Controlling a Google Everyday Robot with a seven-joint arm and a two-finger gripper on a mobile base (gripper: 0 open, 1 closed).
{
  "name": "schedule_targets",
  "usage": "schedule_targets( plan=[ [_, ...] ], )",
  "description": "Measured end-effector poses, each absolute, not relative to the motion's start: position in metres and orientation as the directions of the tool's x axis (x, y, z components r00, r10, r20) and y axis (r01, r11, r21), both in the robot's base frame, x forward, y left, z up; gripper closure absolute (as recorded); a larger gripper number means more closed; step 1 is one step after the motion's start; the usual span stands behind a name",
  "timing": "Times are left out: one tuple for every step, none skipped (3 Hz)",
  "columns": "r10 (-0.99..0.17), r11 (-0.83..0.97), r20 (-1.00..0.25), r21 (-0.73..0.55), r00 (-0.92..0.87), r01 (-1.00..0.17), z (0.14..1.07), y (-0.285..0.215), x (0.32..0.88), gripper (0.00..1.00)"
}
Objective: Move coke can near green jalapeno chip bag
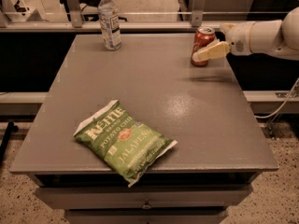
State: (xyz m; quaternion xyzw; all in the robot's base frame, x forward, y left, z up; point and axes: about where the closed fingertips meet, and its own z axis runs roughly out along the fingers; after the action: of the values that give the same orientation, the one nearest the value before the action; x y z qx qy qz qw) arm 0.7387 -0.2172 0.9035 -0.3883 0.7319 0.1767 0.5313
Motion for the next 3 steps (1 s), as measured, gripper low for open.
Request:
schedule_targets(
  plan=[
    [-0.305,0.624,-0.942,-0.089,-0.137,-0.777,0.891,-0.204,0.746,0.16],
    [-0.249,0.591,-0.96,-0.044,-0.13,-0.805,0.888,-0.19,0.747,0.4],
    [-0.212,0.552,-0.971,-0.025,-0.111,-0.833,0.893,-0.181,0.739,0.64]
  ],
)
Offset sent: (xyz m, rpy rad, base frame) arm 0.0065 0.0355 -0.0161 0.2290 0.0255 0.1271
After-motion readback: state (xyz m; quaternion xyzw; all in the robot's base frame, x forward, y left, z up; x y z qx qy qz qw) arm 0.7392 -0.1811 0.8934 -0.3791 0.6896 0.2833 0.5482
